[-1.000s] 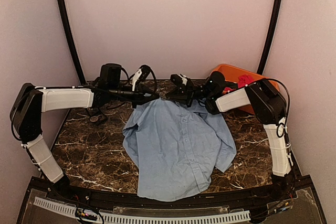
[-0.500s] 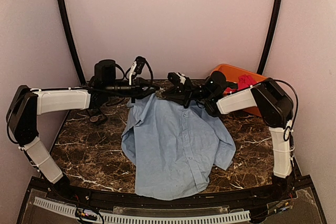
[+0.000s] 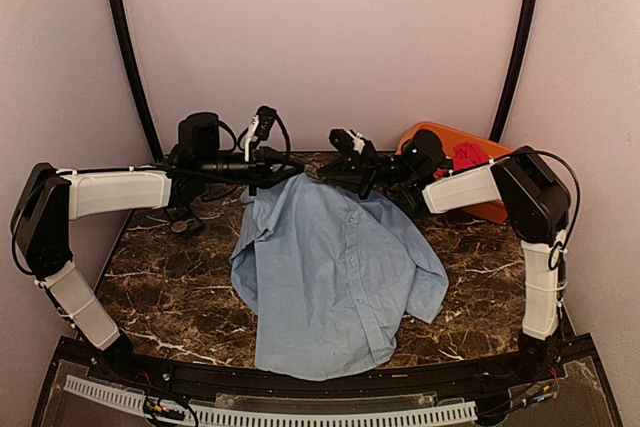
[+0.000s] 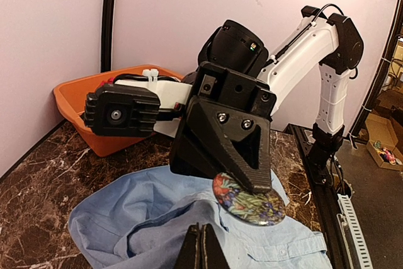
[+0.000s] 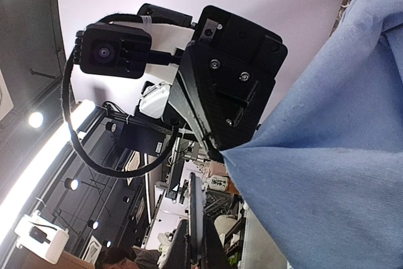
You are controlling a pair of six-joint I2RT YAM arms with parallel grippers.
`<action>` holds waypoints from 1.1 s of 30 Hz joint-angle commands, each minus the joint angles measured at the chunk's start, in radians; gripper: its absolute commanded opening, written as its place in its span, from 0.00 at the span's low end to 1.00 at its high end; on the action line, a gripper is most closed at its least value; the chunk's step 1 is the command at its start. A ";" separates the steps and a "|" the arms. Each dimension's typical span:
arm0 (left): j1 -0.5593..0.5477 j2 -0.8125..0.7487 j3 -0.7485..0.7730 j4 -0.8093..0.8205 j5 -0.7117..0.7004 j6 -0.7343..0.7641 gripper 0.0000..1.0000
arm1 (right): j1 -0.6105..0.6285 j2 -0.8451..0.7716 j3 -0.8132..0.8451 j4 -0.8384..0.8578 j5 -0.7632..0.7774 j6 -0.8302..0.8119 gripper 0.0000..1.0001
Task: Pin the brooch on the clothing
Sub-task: Cross the brooch on the flattened clothing.
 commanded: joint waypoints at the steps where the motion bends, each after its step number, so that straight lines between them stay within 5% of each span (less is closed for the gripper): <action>1: 0.005 -0.052 -0.013 0.042 0.026 -0.009 0.01 | -0.011 0.010 -0.007 0.397 -0.017 -0.019 0.00; 33: 0.005 -0.074 0.001 0.014 0.059 -0.015 0.01 | -0.041 0.083 0.054 0.396 -0.068 -0.034 0.00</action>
